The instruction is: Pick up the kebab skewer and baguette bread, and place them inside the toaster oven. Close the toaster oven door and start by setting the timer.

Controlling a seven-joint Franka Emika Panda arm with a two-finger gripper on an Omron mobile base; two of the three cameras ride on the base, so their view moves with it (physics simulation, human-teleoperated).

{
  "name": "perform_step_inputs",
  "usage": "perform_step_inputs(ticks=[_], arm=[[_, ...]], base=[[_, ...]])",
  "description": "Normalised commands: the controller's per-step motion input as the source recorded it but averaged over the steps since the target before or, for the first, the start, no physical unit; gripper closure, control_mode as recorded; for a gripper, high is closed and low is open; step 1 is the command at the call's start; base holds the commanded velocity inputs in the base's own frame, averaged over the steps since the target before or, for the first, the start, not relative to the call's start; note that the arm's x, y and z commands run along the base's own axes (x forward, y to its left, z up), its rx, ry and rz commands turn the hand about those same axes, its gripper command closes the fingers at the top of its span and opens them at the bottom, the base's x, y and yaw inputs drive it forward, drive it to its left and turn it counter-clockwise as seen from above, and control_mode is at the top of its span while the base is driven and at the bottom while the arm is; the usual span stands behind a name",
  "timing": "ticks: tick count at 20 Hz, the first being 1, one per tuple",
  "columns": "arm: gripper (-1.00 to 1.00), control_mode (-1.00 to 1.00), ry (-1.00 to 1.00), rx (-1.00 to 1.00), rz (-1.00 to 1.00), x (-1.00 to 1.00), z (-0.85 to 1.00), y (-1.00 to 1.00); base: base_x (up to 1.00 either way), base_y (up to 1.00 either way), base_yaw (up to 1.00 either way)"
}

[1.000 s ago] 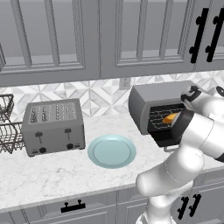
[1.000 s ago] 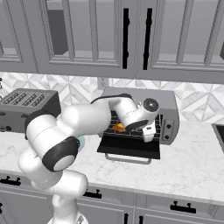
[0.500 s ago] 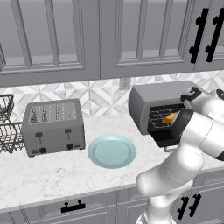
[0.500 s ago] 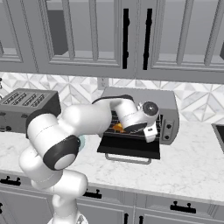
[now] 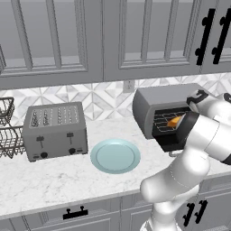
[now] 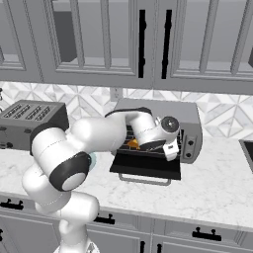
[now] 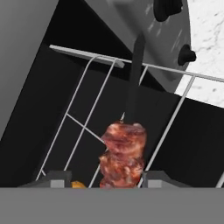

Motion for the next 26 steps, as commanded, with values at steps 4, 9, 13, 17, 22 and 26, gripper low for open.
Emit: perform_step_inputs(ticks=[4, 9, 13, 17, 22, 26], arm=[[-1.0, -1.0, 0.02, 0.0, 0.0, 0.0, 0.0, 0.0], [-1.0, -1.0, 0.03, 0.0, 0.0, -0.01, 0.0, 0.0], [-1.0, -1.0, 0.01, 0.0, 0.0, -0.02, 0.0, 0.0], [-1.0, -1.0, 0.0, 0.0, 0.0, 0.0, 0.07, 0.0], [-1.0, -1.0, 0.0, 0.0, 0.0, -0.04, 0.16, 0.0], [-1.0, -1.0, 0.01, -0.03, 0.0, -0.15, 0.22, -0.02]], base=[[0.0, 0.0, 0.0], [0.0, 0.0, 0.0], [0.0, 0.0, 0.0], [0.0, 0.0, 0.0], [0.0, 0.0, 0.0], [0.0, 0.0, 0.0]])
